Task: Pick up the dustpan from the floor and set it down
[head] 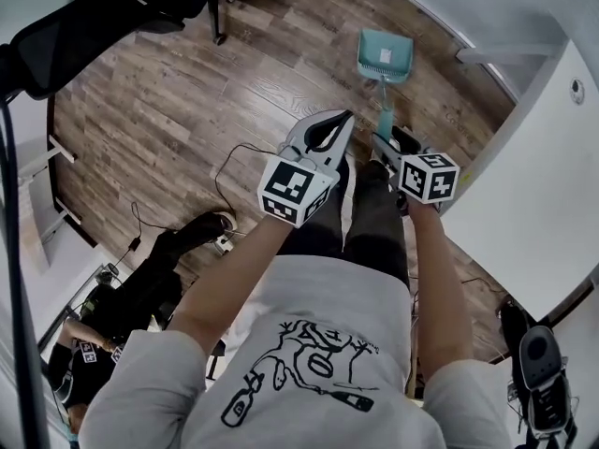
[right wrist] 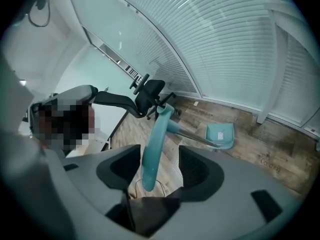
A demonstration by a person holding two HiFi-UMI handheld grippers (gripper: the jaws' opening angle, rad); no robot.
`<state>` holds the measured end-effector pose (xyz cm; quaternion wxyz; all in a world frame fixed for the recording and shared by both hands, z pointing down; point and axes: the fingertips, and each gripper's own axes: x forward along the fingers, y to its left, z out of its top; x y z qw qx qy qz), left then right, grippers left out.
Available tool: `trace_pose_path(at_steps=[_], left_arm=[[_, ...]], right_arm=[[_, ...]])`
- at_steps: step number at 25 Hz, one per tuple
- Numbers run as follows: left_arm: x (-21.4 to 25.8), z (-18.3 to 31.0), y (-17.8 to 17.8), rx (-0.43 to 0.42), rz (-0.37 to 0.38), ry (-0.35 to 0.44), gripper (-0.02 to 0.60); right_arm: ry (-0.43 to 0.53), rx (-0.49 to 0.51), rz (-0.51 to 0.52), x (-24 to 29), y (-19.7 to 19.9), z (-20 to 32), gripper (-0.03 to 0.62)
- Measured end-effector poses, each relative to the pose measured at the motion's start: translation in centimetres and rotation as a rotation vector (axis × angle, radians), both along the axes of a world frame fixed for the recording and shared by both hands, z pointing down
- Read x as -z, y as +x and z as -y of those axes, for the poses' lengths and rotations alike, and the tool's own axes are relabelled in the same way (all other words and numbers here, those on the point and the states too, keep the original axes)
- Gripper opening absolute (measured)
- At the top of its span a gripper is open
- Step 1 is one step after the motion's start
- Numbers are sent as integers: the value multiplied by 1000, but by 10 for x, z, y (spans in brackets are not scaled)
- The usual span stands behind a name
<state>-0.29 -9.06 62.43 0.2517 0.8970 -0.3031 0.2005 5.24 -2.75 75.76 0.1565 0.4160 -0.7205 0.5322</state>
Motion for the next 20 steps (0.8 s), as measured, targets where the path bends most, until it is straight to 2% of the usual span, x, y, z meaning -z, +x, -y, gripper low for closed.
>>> trace_pose_path(at_steps=[11, 15, 20], left_arm=[[-14, 0, -9, 17, 12, -29, -5], [-13, 0, -10, 19, 13, -27, -5], [-11, 2, -11, 20, 17, -23, -5]], right_arm=[[-25, -15, 192, -7, -19, 4, 204], [-10, -29, 211, -4, -19, 7, 74], [-3, -65, 251, -2, -19, 10, 57]])
